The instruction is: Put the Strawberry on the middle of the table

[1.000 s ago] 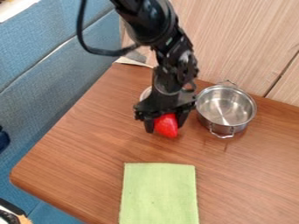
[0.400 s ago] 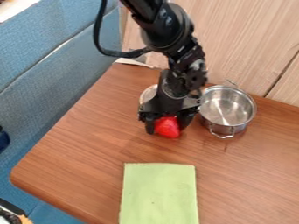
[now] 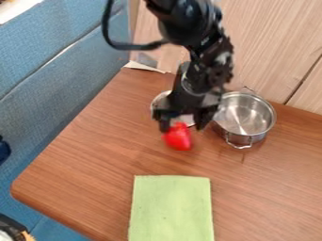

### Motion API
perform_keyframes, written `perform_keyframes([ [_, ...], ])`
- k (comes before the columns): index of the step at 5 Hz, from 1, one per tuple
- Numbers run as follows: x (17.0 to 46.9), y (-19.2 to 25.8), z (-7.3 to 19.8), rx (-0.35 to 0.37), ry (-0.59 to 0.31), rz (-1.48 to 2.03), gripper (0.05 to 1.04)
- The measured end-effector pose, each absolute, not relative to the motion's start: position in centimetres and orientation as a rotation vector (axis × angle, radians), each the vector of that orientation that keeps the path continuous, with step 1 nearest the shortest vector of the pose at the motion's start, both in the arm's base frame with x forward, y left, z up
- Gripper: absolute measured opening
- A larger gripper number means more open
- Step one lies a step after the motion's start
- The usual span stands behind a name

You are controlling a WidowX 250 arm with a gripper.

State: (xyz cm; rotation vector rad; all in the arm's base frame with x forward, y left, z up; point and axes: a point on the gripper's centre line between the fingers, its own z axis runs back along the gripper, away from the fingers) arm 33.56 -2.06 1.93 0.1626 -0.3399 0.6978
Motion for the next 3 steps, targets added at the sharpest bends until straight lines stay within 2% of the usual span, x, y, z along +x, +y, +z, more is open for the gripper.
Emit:
perform_keyframes([
  [1,33.4,-1.7,5.1,0.124,-0.408,0.743,1.001],
  [2,33.1,-1.1,7.3,0.044,-0.430,0.772,1.001],
  [3,33.1,-0.8,7.4,0.043,-0.432,0.774,1.001],
])
